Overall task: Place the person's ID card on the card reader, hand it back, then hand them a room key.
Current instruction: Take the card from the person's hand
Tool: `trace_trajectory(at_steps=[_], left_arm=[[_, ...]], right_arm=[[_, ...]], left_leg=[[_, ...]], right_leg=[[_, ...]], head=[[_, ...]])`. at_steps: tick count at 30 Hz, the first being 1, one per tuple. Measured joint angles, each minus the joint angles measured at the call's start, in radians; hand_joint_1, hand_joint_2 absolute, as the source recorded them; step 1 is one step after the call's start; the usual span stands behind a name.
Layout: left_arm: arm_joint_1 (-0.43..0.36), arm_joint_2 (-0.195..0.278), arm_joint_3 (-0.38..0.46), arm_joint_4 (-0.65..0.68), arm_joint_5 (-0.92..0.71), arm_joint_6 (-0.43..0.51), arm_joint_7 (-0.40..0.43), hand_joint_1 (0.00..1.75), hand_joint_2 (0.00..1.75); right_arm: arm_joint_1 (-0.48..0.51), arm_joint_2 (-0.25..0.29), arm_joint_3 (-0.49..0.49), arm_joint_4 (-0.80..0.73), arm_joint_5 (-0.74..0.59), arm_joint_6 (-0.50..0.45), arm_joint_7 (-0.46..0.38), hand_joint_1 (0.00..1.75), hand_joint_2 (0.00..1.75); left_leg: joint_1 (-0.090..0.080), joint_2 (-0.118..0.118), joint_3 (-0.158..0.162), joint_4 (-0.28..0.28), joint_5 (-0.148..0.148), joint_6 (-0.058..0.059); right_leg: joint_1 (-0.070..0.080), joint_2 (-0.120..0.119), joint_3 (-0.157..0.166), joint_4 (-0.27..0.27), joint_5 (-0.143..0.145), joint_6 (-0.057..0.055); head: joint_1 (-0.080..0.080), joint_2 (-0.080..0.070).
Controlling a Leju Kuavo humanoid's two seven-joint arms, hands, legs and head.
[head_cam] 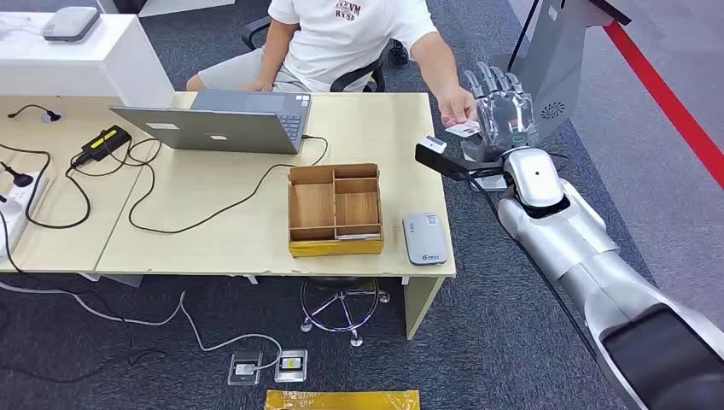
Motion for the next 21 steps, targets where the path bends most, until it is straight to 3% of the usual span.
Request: trace_trajectory(at_steps=[9, 10, 13, 14, 21], left_arm=[[0.001, 0.001, 0.0, 0.0, 0.001, 0.001, -0.006, 0.0, 0.0], [0.001, 0.001, 0.0, 0.0, 0.001, 0.001, -0.008, 0.0, 0.0], [0.001, 0.001, 0.0, 0.0, 0.001, 0.0, -0.013, 0.0, 0.0], [0.001, 0.001, 0.0, 0.0, 0.001, 0.0, -0.015, 0.0, 0.0], [0.001, 0.001, 0.0, 0.0, 0.002, 0.0, -0.019, 0.0, 0.0]], right_arm=[[-0.01, 0.031, 0.043, 0.049, -0.008, -0.003, -0.001, 0.0, 1.75], [-0.011, 0.032, 0.047, 0.052, -0.01, -0.003, -0.001, 0.34, 1.75], [-0.012, 0.035, 0.054, 0.062, -0.018, -0.003, -0.002, 1.65, 1.75], [-0.012, 0.035, 0.056, 0.064, -0.021, -0.003, -0.003, 1.75, 1.75], [-0.014, 0.036, 0.073, 0.078, -0.041, -0.001, -0.012, 1.75, 1.75]], left_leg=[[0.0, 0.0, 0.0, 0.0, 0.0, 0.0], [0.0, 0.0, 0.0, 0.0, 0.0, 0.0], [0.0, 0.001, 0.0, 0.0, 0.0, 0.0], [0.0, 0.001, 0.0, 0.0, 0.0, 0.0], [0.0, 0.001, 0.0, 0.0, 0.0, 0.0]], right_leg=[[0.0, 0.0, 0.0, 0.0, 0.0, 0.0], [0.0, 0.0, 0.0, 0.0, 0.0, 0.0], [0.0, 0.0, 0.0, 0.0, 0.0, 0.0], [0.0, 0.0, -0.001, 0.0, 0.0, 0.0], [0.0, 0.0, -0.001, 0.0, 0.0, 0.0]], head=[[0.0, 0.0], [0.0, 0.0], [0.0, 0.0], [0.0, 0.0], [0.0, 0.0]])
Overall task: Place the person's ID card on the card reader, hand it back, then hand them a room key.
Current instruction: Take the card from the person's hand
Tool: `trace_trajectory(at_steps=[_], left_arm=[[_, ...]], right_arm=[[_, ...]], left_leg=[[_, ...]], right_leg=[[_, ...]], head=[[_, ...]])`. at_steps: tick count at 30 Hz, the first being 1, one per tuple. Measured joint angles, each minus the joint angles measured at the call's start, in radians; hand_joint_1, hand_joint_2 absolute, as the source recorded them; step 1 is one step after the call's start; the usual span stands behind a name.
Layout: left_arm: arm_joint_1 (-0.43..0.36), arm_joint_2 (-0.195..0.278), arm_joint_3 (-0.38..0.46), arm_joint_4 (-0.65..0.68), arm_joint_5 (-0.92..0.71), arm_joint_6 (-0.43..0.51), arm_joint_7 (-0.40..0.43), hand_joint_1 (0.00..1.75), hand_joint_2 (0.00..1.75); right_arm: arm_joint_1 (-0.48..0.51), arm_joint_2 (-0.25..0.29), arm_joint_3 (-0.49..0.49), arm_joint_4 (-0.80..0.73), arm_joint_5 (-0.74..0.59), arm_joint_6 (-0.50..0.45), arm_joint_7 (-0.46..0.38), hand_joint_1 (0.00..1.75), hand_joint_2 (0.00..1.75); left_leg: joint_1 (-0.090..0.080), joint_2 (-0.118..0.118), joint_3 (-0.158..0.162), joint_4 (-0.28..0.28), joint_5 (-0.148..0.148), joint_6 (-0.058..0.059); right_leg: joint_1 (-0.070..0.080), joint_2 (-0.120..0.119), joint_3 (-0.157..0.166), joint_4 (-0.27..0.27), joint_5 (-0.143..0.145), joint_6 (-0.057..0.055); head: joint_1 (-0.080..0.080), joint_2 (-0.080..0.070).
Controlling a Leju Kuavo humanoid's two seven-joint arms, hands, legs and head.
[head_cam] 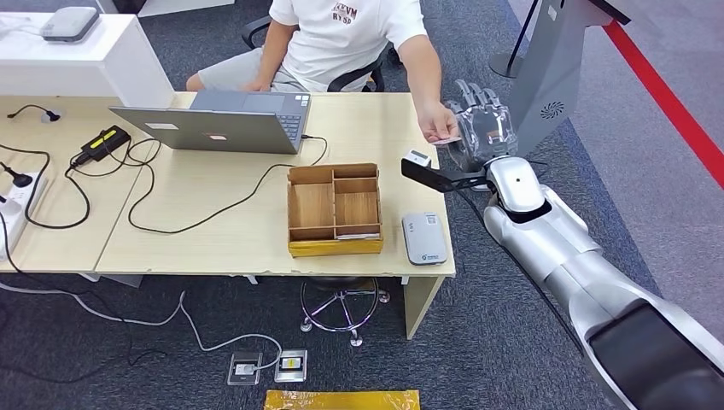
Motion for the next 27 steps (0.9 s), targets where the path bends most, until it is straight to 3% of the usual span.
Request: trace_trajectory(at_steps=[27], left_arm=[[0.001, -0.001, 0.0, 0.0, 0.025, 0.013, 0.001, 0.0, 0.0]], right_arm=[[0.032, 0.006, 0.025, 0.025, -0.051, 0.007, -0.052, 1.75, 1.75]], left_leg=[[0.0, 0.0, 0.0, 0.0, 0.0, 0.0]], right_leg=[[0.0, 0.0, 0.0, 0.0, 0.0, 0.0]], head=[[0.0, 0.0]])
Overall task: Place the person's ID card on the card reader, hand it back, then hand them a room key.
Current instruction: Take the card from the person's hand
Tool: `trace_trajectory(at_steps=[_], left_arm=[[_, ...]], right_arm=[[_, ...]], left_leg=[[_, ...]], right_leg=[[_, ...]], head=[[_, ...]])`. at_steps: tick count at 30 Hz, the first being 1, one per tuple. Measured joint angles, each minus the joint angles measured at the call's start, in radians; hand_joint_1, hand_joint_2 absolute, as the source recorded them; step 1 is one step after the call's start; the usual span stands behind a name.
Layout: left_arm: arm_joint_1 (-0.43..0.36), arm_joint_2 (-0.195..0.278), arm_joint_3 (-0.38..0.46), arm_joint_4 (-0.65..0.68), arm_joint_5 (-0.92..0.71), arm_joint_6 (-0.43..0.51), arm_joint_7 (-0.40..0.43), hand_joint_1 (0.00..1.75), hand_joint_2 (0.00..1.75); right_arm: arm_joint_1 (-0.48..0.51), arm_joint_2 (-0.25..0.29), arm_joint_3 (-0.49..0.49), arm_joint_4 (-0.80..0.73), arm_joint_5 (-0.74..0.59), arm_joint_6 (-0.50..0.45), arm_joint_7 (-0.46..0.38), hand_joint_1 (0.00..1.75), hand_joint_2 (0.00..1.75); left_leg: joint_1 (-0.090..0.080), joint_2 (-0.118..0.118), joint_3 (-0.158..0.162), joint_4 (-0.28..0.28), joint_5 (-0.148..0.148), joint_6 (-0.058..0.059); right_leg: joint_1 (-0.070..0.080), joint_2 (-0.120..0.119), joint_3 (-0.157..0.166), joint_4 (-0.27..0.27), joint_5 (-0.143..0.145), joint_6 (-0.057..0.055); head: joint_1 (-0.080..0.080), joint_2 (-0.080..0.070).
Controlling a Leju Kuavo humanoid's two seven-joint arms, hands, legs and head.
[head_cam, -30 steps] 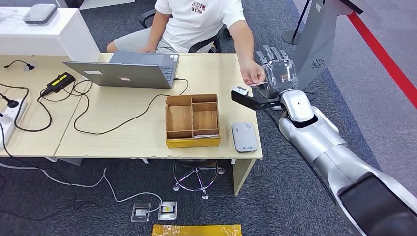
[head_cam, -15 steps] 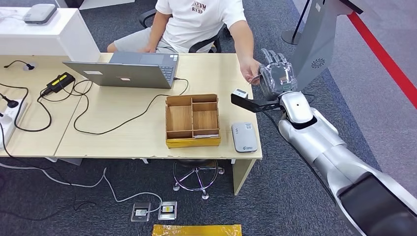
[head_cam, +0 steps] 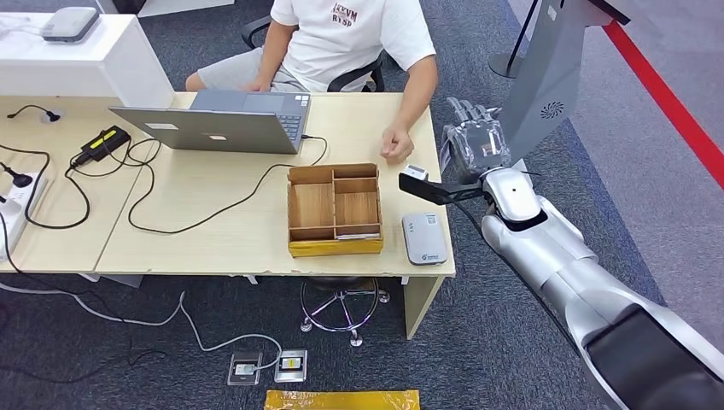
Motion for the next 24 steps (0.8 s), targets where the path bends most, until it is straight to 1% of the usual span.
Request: trace_trajectory(at_steps=[12, 17, 24], left_arm=[[0.0, 0.0, 0.0, 0.0, 0.015, 0.003, 0.003, 0.0, 0.0], [0.0, 0.0, 0.0, 0.0, 0.013, 0.002, 0.003, 0.0, 0.0], [0.0, 0.001, 0.0, 0.0, 0.007, 0.002, 0.003, 0.0, 0.0]], right_arm=[[0.107, 0.034, 0.027, 0.014, -0.056, 0.035, -0.057, 1.75, 1.75], [0.141, 0.045, 0.042, 0.028, -0.074, 0.029, -0.06, 1.75, 1.75], [0.164, 0.046, 0.055, 0.044, -0.087, 0.023, -0.057, 1.75, 1.75]], left_leg=[[0.0, 0.0, 0.0, 0.0, 0.0, 0.0], [0.0, 0.0, 0.0, 0.0, 0.0, 0.0], [0.0, 0.0, 0.0, 0.0, 0.0, 0.0]], right_leg=[[0.0, 0.0, 0.0, 0.0, 0.0, 0.0], [0.0, 0.0, 0.0, 0.0, 0.0, 0.0], [0.0, 0.0, 0.0, 0.0, 0.0, 0.0]], head=[[0.0, 0.0], [0.0, 0.0], [0.0, 0.0]])
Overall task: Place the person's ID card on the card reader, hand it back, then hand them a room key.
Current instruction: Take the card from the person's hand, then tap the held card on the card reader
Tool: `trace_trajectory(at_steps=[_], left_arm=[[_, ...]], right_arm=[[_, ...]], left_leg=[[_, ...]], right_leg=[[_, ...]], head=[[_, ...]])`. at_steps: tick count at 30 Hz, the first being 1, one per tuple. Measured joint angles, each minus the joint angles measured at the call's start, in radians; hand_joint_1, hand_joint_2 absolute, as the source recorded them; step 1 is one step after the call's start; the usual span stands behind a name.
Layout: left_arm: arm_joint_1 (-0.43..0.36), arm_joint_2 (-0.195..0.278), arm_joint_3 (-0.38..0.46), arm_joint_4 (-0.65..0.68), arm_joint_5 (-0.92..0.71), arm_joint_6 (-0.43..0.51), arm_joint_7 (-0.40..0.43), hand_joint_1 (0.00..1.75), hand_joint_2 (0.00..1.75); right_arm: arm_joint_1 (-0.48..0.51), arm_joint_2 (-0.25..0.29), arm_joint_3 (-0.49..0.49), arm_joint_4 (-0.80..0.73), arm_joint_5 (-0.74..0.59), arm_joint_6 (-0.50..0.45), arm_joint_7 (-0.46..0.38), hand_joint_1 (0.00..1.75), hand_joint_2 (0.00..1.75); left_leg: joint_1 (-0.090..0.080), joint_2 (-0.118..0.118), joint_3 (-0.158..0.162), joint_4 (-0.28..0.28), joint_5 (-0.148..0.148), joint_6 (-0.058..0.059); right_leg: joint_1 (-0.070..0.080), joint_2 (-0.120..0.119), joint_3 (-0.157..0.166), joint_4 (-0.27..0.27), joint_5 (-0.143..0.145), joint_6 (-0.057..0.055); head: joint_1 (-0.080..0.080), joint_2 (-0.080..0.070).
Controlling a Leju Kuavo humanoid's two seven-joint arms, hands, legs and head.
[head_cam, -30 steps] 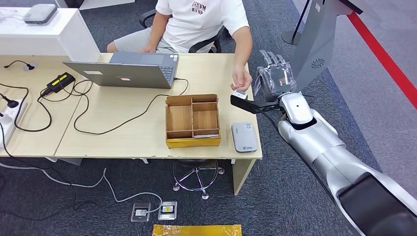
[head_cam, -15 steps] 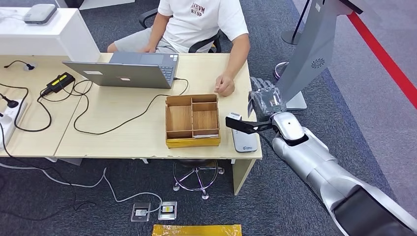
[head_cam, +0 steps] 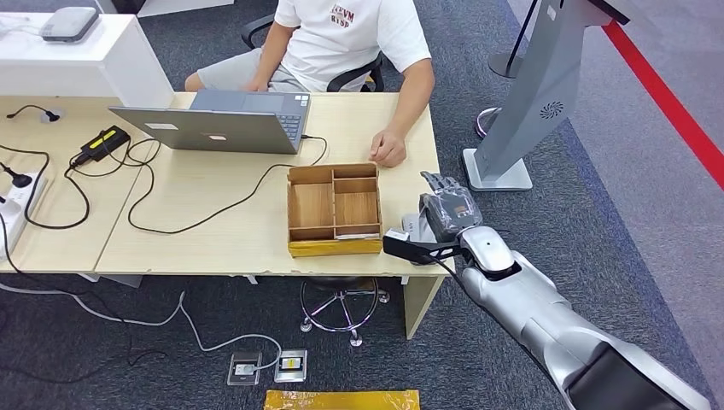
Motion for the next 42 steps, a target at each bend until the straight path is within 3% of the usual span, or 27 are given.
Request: trace_trajectory(at_steps=[28, 42], left_arm=[[0.0, 0.001, 0.0, 0.0, -0.006, -0.007, 0.0, 0.0, 0.0], [0.0, 0.001, -0.001, 0.0, -0.009, -0.002, 0.0, 0.0, 0.0]], right_arm=[[0.034, -0.001, 0.034, 0.033, -0.03, -0.021, 0.015, 1.75, 1.75], [0.0, -0.006, 0.037, 0.039, -0.046, -0.062, 0.04, 1.75, 1.75]], left_leg=[[0.0, 0.001, 0.001, 0.0, 0.0, 0.0], [0.0, 0.002, 0.0, 0.0, 0.0, 0.0]], right_leg=[[0.0, 0.003, 0.0, 0.0, 0.0, 0.0], [0.0, 0.003, 0.0, 0.0, 0.0, 0.0]], head=[[0.0, 0.0], [0.0, 0.0]])
